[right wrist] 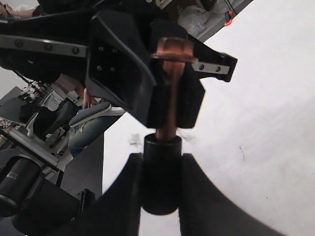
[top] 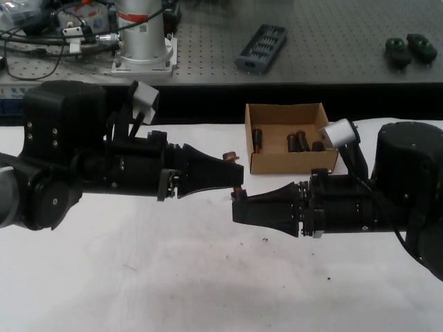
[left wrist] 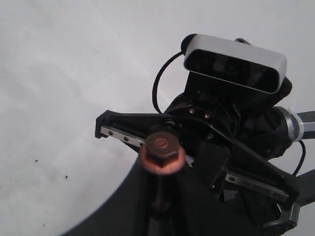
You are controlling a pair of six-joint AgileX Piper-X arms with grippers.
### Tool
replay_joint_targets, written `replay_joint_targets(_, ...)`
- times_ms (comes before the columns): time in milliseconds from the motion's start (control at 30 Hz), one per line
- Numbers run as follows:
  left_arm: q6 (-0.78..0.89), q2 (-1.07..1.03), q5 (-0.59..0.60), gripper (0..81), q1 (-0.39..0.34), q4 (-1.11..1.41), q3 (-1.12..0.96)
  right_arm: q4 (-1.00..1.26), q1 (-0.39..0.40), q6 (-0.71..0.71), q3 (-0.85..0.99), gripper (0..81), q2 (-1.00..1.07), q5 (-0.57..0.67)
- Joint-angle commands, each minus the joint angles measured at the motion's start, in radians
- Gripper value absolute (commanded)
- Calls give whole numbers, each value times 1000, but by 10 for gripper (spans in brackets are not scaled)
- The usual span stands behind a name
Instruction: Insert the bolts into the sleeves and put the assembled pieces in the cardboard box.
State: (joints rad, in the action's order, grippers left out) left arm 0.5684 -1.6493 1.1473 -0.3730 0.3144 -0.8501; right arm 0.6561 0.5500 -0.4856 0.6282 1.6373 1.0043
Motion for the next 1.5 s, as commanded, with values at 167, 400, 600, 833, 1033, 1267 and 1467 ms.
replay_joint_targets(167,-36,1,65,314,-20,-22,3,69,3,14,33,54,-22,-7)
replay_joint_targets(400,-1,24,45,504,-20,-22,-3,57,3,14,37,54,-22,-7)
replay_joint_targets(600,-50,141,-133,456,-13,-22,-23,52,-15,33,37,54,-22,-26)
replay_joint_targets(833,-193,312,-416,440,5,-104,-20,-34,-99,43,93,54,-3,-167)
replay_joint_targets(1033,-401,396,-779,289,-1,-341,-20,-286,-161,147,306,54,80,-212)
replay_joint_targets(1267,-424,477,-926,180,-5,-504,-20,-571,-202,219,605,54,239,-357)
replay_joint_targets(1467,-481,592,-1077,159,-4,-678,3,-739,-224,244,818,54,382,-425)
